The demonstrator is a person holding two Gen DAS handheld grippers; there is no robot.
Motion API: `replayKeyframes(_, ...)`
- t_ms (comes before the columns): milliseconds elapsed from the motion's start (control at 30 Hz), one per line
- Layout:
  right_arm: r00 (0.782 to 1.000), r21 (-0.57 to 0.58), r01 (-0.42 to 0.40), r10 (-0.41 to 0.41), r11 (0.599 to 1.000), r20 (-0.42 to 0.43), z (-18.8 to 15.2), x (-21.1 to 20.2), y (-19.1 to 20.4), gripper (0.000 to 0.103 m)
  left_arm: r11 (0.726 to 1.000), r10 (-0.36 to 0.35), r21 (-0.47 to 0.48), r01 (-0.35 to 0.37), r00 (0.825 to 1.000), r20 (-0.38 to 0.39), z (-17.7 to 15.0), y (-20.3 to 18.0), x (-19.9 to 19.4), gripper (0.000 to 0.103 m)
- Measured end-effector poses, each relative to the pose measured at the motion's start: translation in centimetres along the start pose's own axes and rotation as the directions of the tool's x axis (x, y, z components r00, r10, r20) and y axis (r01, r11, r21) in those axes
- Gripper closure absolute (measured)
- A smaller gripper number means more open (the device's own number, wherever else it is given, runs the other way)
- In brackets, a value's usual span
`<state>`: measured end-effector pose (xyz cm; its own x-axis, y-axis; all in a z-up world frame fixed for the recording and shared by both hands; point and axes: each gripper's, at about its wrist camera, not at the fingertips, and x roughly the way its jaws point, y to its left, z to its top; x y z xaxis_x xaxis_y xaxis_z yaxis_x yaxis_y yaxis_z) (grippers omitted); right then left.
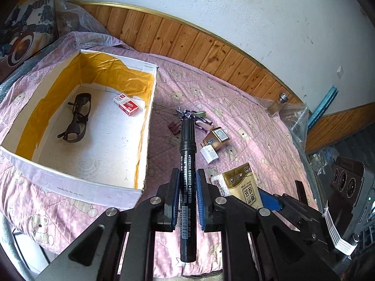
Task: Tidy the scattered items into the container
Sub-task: 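Carry marker and tissue pack into the white box and open both tools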
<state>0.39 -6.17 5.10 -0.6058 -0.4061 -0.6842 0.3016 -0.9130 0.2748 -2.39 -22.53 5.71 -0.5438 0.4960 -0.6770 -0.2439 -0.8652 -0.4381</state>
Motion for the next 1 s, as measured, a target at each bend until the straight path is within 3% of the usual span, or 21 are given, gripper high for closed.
replayKeyframes(433, 0.998, -0.078, -0.065, 0.064, 0.995, -0.016, 4.0, 2.7, 4.9, 0.05, 0.993, 0.019, -0.116, -0.01, 0.997, 0.078, 2.0, 5.6, -2.6, 0.089)
replayKeyframes(1000, 0.995, -0.134, -0.094, 0.088, 0.986, -0.052, 7.6, 6.4, 8.0, 0.05, 0.979, 0.047, -0.202, -0.023, 0.992, 0.115, 5.1, 11.1, -2.7, 0.089)
